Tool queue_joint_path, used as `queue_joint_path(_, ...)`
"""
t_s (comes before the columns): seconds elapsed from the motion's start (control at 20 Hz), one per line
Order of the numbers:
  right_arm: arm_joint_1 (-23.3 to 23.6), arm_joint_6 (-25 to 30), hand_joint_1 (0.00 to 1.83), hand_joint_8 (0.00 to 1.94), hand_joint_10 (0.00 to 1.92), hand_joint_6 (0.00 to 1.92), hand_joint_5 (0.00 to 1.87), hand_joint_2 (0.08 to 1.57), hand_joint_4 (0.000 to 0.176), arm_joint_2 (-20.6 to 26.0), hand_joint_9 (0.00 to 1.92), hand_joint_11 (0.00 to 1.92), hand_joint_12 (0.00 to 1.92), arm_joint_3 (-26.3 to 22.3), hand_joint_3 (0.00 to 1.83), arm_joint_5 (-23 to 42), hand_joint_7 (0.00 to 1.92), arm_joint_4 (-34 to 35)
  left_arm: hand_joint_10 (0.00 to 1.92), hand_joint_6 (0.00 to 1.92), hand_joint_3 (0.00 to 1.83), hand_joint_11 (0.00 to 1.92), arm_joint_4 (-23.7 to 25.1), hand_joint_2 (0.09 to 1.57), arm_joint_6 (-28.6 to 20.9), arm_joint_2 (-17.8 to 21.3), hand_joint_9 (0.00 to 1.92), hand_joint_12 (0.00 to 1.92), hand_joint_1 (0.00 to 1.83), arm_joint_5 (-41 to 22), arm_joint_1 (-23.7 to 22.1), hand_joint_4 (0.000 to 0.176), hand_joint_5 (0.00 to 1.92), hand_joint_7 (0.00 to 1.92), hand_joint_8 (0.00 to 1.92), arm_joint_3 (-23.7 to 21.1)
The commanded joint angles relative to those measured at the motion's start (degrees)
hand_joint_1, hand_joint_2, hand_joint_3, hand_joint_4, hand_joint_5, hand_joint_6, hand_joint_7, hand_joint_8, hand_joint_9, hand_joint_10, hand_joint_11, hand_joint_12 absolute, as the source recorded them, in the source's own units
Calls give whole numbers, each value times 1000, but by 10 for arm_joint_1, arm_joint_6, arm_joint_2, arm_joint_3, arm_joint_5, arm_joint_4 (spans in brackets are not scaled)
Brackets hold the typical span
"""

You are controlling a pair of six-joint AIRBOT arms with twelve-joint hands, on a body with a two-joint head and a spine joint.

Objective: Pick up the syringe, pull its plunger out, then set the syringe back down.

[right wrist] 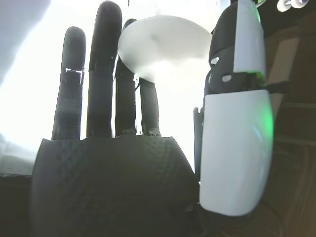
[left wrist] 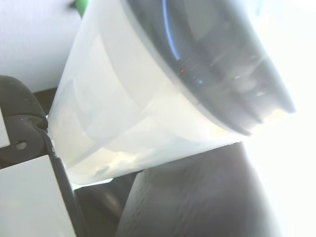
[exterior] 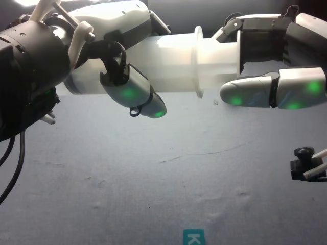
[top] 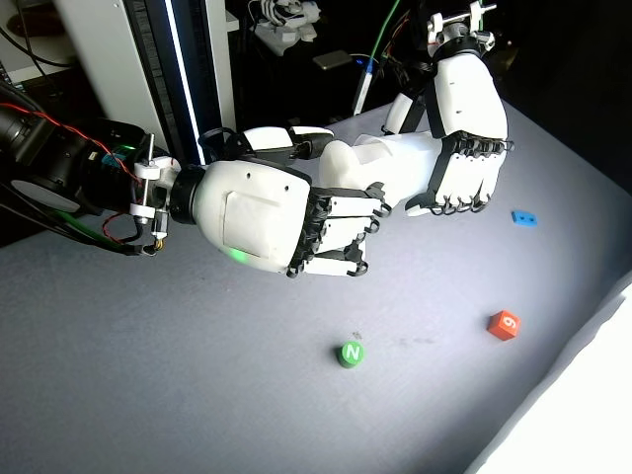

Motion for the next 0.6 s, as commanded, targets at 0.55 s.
queue_joint_path(0.55,-9,0,1243,1220,1006,878,943,1131,0,34,751,262,1319,-1,0,94,972,3,1057,762,0,486,29,1157,0,1,718,1314,1238,17,-10,0,1039,788,1446,2)
